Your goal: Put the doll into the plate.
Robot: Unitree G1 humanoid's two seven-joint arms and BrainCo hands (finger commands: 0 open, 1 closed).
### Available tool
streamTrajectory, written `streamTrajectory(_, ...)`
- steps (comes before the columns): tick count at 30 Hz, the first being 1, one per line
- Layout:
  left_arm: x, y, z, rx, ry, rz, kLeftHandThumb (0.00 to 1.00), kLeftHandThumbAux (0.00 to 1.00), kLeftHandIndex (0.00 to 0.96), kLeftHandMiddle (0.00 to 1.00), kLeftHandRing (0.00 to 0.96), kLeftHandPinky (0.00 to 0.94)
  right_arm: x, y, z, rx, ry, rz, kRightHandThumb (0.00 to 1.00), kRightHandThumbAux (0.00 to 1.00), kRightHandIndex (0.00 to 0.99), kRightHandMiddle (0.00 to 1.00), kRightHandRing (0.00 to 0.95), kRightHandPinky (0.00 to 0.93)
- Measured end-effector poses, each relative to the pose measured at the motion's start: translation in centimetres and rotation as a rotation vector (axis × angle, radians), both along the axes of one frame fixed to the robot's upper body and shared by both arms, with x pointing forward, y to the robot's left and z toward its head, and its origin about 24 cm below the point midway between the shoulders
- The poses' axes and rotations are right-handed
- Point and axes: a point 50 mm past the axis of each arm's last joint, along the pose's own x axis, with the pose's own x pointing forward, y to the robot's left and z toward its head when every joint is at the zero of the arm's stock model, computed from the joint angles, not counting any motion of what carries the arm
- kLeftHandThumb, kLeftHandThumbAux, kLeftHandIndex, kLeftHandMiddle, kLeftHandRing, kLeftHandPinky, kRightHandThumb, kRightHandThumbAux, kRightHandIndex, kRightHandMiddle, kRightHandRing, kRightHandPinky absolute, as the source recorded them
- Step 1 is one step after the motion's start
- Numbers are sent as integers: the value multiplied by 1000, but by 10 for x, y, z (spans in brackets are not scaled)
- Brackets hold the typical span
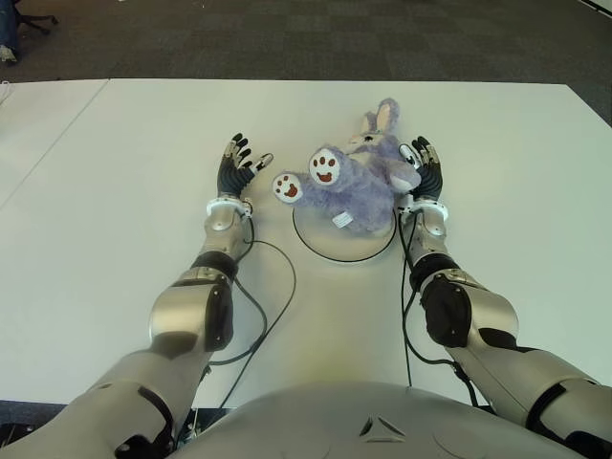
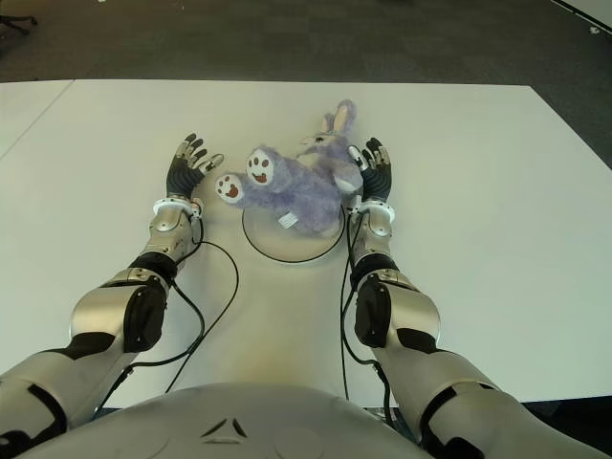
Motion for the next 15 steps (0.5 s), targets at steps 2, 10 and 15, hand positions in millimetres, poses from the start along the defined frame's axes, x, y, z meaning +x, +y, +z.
streamTrajectory(2, 0, 0, 0, 1, 0, 0, 0, 737, 40, 101, 104, 129, 0, 0, 0, -2, 1, -1, 0, 719, 151, 126, 86, 59)
streamTrajectory(10, 0, 0, 0, 7, 1, -2, 0, 763, 41, 103, 107, 139, 0, 1, 0, -8, 4, -3, 0, 721, 161, 133, 91, 63)
streamTrajectory(15, 0, 0, 0, 8, 1, -2, 0, 766, 39, 100, 104, 121, 0, 1, 0, -11, 6, -3, 0, 722, 161, 133, 93, 69)
